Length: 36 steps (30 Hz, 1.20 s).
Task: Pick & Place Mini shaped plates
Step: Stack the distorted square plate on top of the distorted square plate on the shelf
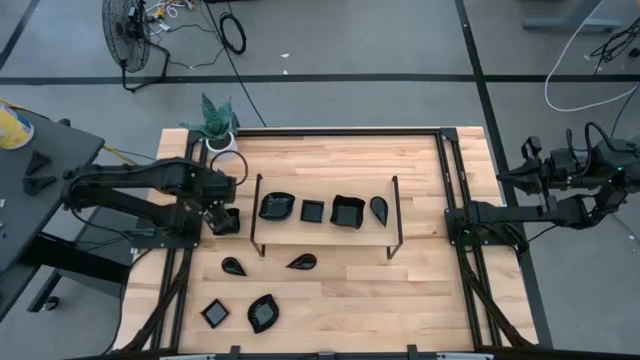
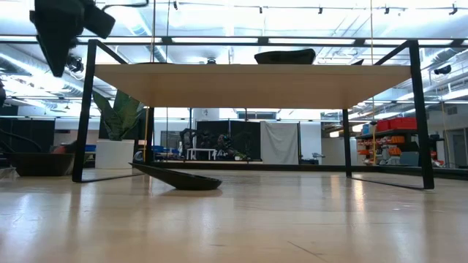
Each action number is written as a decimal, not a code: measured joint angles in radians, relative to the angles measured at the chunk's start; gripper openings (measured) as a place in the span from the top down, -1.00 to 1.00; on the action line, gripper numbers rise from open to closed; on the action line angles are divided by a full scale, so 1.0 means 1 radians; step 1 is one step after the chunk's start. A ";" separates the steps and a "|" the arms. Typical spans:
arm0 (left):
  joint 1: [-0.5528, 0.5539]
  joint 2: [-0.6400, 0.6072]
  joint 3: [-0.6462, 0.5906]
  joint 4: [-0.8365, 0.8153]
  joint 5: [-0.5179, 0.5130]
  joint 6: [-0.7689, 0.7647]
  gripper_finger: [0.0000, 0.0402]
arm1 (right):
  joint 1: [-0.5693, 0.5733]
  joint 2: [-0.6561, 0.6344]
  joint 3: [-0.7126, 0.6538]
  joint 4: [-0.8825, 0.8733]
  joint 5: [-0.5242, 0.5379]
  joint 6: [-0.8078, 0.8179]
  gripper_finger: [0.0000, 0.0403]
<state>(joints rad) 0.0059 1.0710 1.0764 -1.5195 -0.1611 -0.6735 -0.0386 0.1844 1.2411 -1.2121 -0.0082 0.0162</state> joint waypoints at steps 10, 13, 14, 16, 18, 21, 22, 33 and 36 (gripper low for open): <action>0.153 0.002 -0.159 0.144 0.095 0.182 -0.21 | 0.000 0.000 0.000 0.000 0.000 0.000 0.97; 0.188 0.002 -0.211 0.174 0.114 0.208 -0.21 | 0.000 0.000 0.000 0.000 0.000 0.000 0.97; 0.198 0.002 -0.226 0.180 0.119 0.216 -0.21 | 0.000 0.000 0.000 0.000 0.000 0.000 0.97; 0.217 0.002 -0.251 0.197 0.129 0.233 -0.21 | 0.000 0.000 0.000 0.000 0.000 0.000 0.97; 0.239 0.002 -0.268 0.217 0.135 0.248 -0.21 | 0.000 0.000 0.000 0.000 0.000 0.000 0.97; 0.271 0.002 -0.288 0.233 0.134 0.286 -0.21 | 0.000 0.000 0.000 0.000 0.000 0.000 0.97; 0.282 0.002 -0.295 0.244 0.134 0.294 -0.21 | 0.000 0.000 0.000 0.000 0.000 0.000 0.97; 0.379 0.002 -0.361 0.310 0.133 0.208 -0.21 | 0.000 0.000 0.000 0.000 0.000 0.000 0.97; 0.403 0.002 -0.366 0.311 0.133 0.200 -0.21 | 0.000 0.000 0.000 0.000 0.000 0.000 0.97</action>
<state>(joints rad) 0.4092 1.0733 0.7105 -1.2084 -0.0280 -0.4738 -0.0383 0.1844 1.2411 -1.2123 -0.0082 0.0164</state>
